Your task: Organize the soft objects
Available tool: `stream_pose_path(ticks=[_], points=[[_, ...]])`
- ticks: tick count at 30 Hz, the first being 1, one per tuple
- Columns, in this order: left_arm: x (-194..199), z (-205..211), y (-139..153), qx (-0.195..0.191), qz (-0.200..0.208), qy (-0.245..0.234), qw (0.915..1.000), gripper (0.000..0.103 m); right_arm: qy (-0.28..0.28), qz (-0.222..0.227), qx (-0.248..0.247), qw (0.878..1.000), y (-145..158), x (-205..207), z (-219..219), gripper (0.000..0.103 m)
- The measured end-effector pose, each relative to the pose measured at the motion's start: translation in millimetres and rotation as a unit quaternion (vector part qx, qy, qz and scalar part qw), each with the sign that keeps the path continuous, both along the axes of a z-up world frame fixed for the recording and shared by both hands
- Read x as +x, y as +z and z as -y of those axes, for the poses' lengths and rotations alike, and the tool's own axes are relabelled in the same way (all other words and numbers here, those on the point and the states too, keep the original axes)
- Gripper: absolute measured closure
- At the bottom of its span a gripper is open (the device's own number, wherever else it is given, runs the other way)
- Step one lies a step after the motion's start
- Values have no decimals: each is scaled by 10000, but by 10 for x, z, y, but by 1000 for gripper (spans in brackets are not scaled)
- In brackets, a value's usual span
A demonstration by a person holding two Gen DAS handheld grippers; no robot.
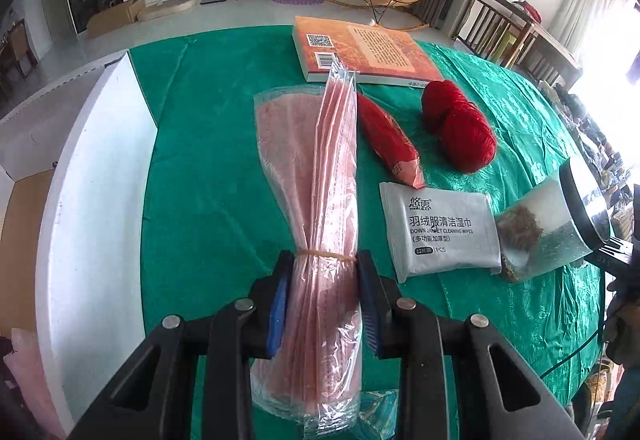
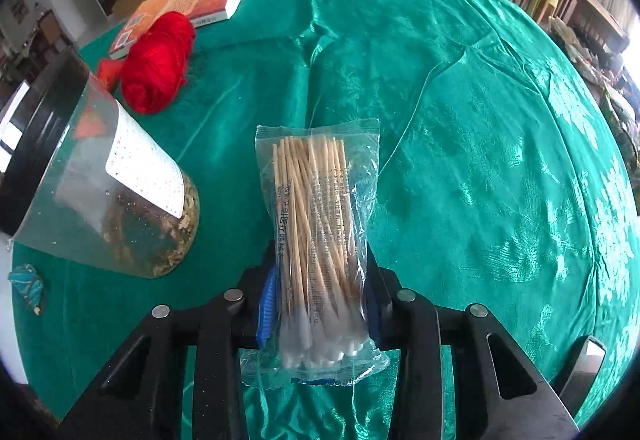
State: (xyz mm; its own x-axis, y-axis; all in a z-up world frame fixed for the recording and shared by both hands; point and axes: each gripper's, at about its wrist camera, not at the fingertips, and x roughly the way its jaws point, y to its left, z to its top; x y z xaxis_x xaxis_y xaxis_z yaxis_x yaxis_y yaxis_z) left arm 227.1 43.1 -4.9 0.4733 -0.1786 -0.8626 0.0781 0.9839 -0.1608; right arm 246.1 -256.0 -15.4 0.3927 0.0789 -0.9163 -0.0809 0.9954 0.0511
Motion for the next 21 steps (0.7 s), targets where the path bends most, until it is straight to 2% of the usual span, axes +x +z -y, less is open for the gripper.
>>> stream_pose_path(ticks=[3,6,9,12,15,19,21], points=[[-131,-86,235,-194,237,-15,9995,72,-341,337,144,9987,270,-38,118,69],[-337,-238,462,-444,448,-8,9980,72,-650,916,379,9930,771,-110,160,69],[-598,-475,693,-715,634,84,9954,72,-356,1319,499,9894,1260,-229,-87,69],[-914,-826,883,-823,789,290,9931,72,224,1504,690,9860,1605,-391,-596,69],[-1274,-1281,1024,-703,924,647,9911,72,909,1562,1196,9762,1786,-623,-1276,69],[-1791,-1941,1091,-281,1013,1345,9853,72,1776,1389,2012,9533,1846,-946,-2256,69],[-2013,-2236,1055,-74,1003,1756,9793,67,2204,1301,2252,9401,1829,-1101,-2755,69]])
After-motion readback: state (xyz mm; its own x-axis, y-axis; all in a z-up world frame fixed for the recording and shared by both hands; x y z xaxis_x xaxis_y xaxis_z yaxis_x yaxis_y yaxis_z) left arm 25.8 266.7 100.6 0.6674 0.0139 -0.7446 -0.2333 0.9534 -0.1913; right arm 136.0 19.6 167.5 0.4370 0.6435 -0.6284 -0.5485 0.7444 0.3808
